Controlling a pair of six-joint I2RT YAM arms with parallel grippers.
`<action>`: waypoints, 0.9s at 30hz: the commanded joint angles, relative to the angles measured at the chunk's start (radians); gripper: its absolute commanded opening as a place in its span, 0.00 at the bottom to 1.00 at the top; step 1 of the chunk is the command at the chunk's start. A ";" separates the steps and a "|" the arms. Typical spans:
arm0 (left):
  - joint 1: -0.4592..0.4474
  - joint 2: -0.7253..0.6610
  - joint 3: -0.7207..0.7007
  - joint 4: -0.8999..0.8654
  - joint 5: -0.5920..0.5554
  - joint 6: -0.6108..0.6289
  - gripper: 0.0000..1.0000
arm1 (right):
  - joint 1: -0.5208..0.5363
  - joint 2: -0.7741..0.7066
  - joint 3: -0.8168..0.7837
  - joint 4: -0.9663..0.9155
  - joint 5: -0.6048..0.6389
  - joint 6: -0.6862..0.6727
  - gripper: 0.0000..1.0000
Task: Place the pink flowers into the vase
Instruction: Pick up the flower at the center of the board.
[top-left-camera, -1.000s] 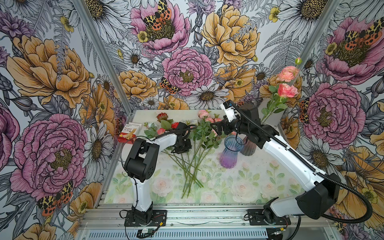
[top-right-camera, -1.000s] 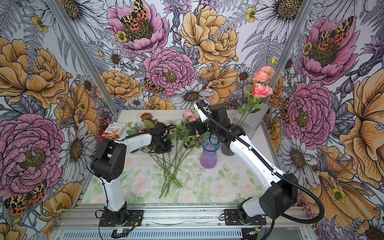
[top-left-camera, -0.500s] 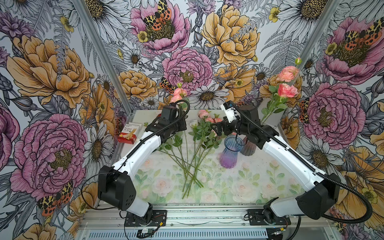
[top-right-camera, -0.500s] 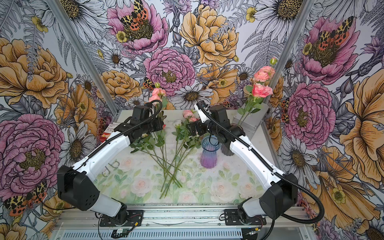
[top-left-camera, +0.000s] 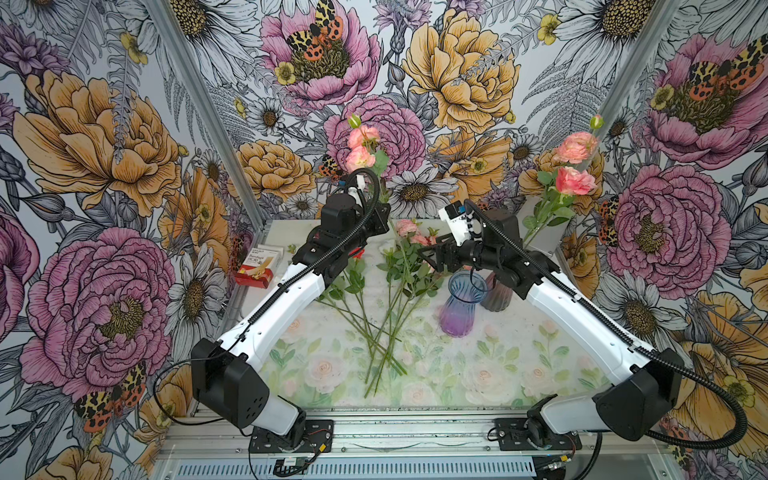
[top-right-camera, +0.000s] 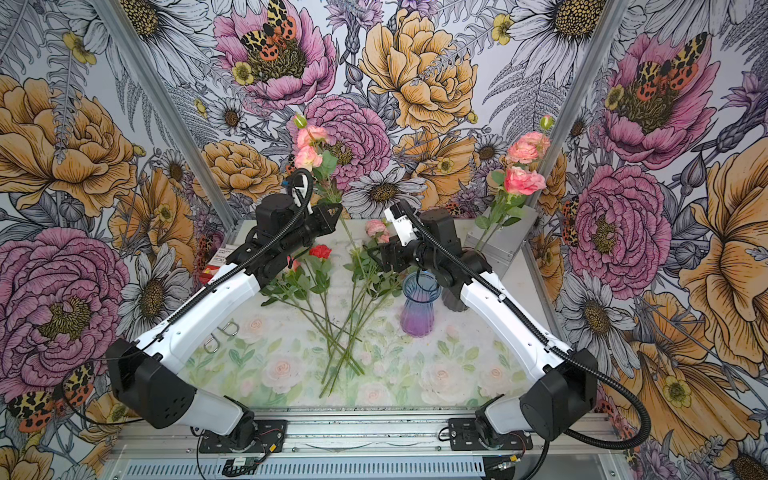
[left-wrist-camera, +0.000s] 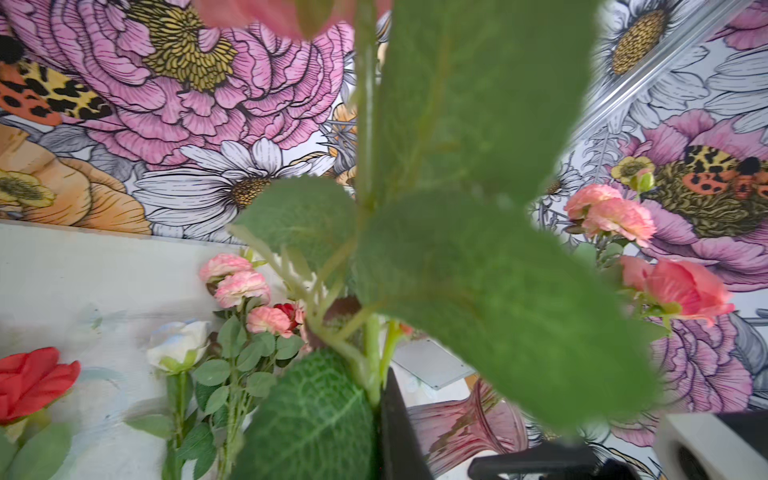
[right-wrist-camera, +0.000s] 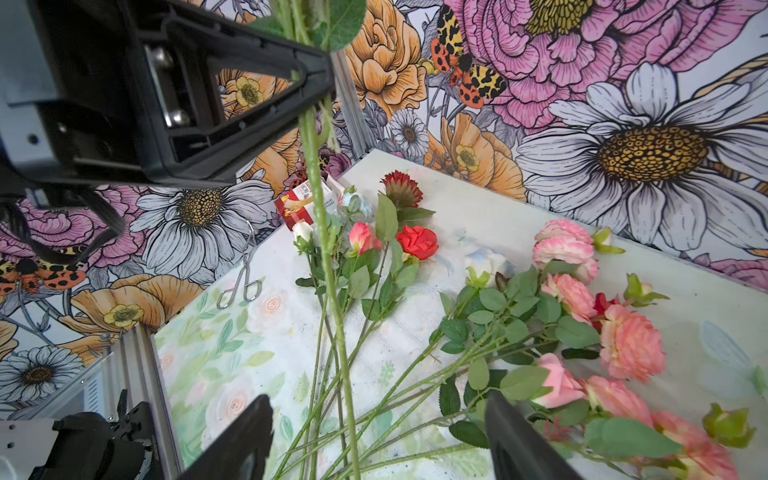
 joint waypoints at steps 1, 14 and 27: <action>-0.046 0.034 0.063 0.056 0.028 -0.035 0.00 | 0.018 -0.010 0.032 0.031 -0.034 0.011 0.75; -0.100 0.057 0.086 0.049 0.040 -0.056 0.00 | 0.018 0.031 0.111 0.034 0.039 -0.007 0.60; -0.116 0.040 0.068 0.060 0.065 -0.082 0.00 | 0.017 0.091 0.168 0.034 0.063 0.000 0.44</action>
